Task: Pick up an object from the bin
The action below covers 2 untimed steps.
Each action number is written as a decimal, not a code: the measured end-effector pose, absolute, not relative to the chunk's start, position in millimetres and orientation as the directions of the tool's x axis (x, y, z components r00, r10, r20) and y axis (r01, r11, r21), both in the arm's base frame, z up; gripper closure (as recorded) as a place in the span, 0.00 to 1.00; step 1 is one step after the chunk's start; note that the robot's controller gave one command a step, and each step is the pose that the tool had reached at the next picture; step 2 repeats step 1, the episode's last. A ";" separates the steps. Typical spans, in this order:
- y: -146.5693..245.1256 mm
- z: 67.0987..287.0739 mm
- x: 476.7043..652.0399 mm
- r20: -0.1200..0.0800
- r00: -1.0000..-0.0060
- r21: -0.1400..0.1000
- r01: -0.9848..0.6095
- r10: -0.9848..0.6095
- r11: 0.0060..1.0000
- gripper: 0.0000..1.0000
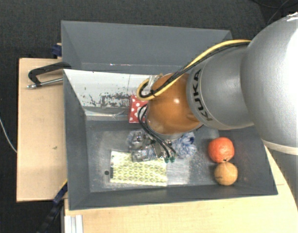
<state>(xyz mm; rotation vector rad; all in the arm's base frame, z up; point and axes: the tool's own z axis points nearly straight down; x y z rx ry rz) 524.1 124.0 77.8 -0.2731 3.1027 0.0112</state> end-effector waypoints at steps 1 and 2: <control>119.9 209.0 530.3 -0.004 -0.988 0.001 -0.152 -0.152 0.988 1.00; 119.9 209.0 530.3 -0.004 -0.988 0.001 -0.152 -0.152 0.988 1.00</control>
Offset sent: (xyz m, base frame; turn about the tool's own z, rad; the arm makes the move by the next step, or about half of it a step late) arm 0.0000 0.0000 0.0000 0.0000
